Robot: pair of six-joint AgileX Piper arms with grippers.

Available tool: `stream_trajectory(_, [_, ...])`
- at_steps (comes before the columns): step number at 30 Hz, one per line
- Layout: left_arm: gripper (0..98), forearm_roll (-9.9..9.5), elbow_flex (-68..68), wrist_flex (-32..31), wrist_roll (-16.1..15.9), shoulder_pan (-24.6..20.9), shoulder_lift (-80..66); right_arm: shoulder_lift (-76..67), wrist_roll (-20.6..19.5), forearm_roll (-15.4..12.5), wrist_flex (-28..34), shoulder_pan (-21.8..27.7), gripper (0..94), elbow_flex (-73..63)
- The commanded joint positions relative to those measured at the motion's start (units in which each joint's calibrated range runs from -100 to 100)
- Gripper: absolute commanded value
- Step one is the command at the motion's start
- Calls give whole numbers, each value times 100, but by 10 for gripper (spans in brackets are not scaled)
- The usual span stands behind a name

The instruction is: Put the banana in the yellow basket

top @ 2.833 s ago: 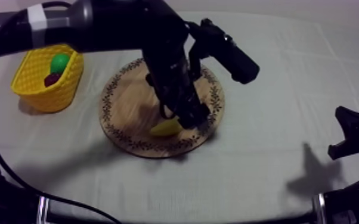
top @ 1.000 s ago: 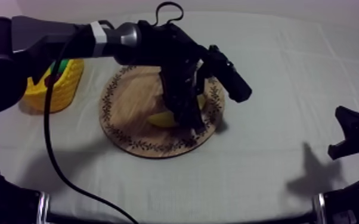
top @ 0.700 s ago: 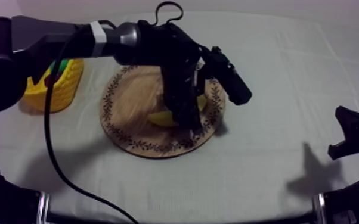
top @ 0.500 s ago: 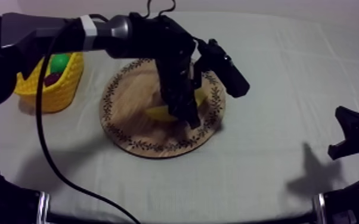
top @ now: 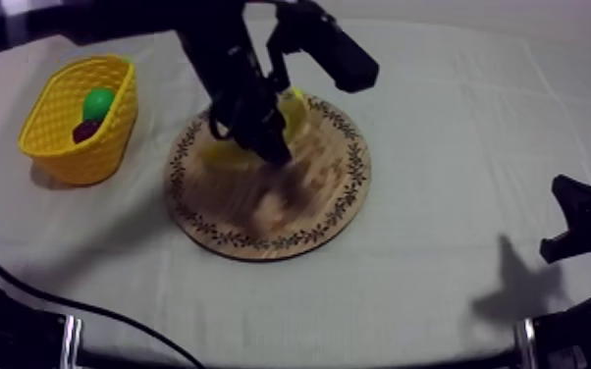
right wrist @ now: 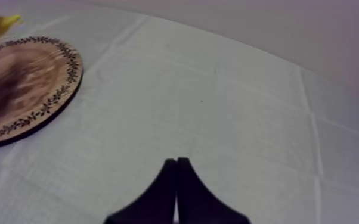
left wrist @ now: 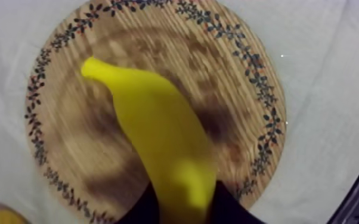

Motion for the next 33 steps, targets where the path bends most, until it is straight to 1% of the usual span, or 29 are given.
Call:
stream_trajectory(1, [45, 7, 203, 166, 1, -61, -628, 0, 0, 0, -2, 0, 3, -3])
stream_trajectory(6, [36, -35, 691, 558, 93, -285, -1493, 0, 0, 0, -2, 0, 3, -3])
stream_trajectory(10, [36, -88, 1015, 822, 155, -575, -2073, 0, 0, 0, -2, 0, 3, -3])
stream_trajectory(17, [33, -312, 1375, 932, 226, -1125, -2760, 0, 0, 0, -2, 0, 3, -3])
stream_trajectory(26, [33, -455, 1309, 1076, 171, -1763, -2966, 0, 0, 0, -2, 0, 3, -3])
stream_trajectory(33, [32, -526, 671, 1056, 151, -2094, -2640, 0, 0, 0, -2, 0, 3, -3])
